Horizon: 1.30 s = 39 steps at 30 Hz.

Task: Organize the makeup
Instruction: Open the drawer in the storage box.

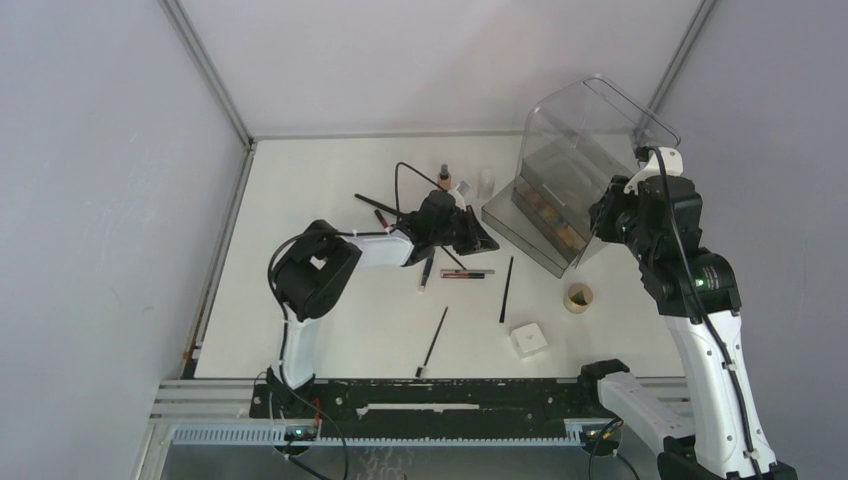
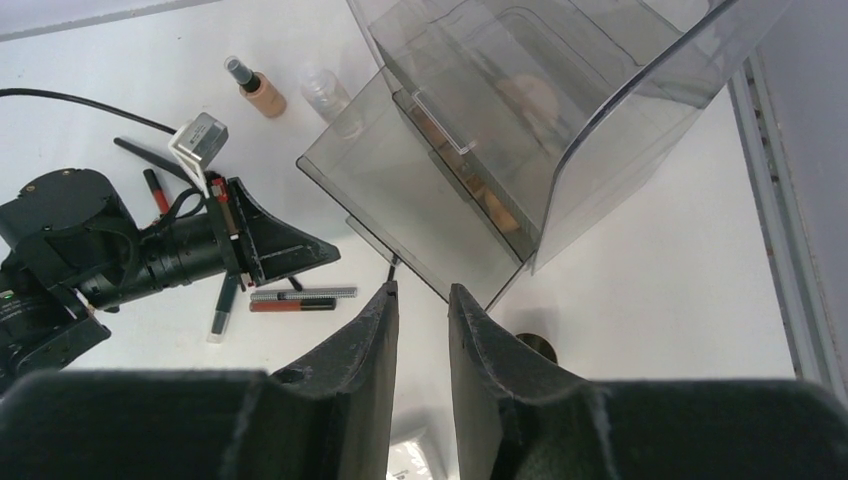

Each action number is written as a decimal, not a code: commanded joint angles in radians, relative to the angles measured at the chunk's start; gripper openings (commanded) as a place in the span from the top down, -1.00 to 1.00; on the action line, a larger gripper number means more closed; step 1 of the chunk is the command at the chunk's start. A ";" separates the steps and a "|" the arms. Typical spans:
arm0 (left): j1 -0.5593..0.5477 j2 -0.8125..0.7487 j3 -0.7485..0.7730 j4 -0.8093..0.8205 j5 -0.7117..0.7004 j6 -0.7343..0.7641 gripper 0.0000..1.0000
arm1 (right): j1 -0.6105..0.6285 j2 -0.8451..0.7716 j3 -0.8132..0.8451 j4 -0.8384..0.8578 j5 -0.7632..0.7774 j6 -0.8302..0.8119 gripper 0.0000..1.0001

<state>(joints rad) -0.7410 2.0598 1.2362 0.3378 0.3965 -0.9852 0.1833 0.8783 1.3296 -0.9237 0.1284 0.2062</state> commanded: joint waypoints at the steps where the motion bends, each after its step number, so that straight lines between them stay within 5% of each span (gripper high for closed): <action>1: -0.001 -0.124 0.013 -0.057 -0.049 0.092 1.00 | 0.051 0.001 0.002 0.024 0.023 -0.030 0.33; 9: 0.040 -0.359 -0.081 -0.236 -0.098 0.177 0.67 | 0.359 0.216 -0.024 -0.002 0.045 -0.157 -0.23; 15: 0.181 -0.728 -0.291 -0.433 -0.203 0.255 0.21 | 0.354 0.449 -0.027 0.092 0.073 -0.156 -0.42; 24: 0.431 -1.217 -0.390 -0.826 -0.400 0.405 -0.20 | 0.302 0.704 -0.001 0.180 0.105 -0.171 -0.50; 34: 0.454 -1.299 -0.404 -0.876 -0.435 0.419 -0.21 | 0.244 0.820 -0.001 0.235 0.079 -0.189 -0.08; 37: 0.453 -1.284 -0.395 -0.871 -0.436 0.427 -0.20 | 0.245 0.827 -0.001 0.247 0.088 -0.165 0.26; 39: 0.453 -1.271 -0.391 -0.867 -0.449 0.438 -0.20 | 0.249 0.829 -0.001 0.255 0.118 -0.135 0.79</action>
<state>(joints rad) -0.2935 0.7815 0.8471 -0.5457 -0.0242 -0.5900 0.4278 1.7054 1.2991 -0.7208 0.2028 0.0246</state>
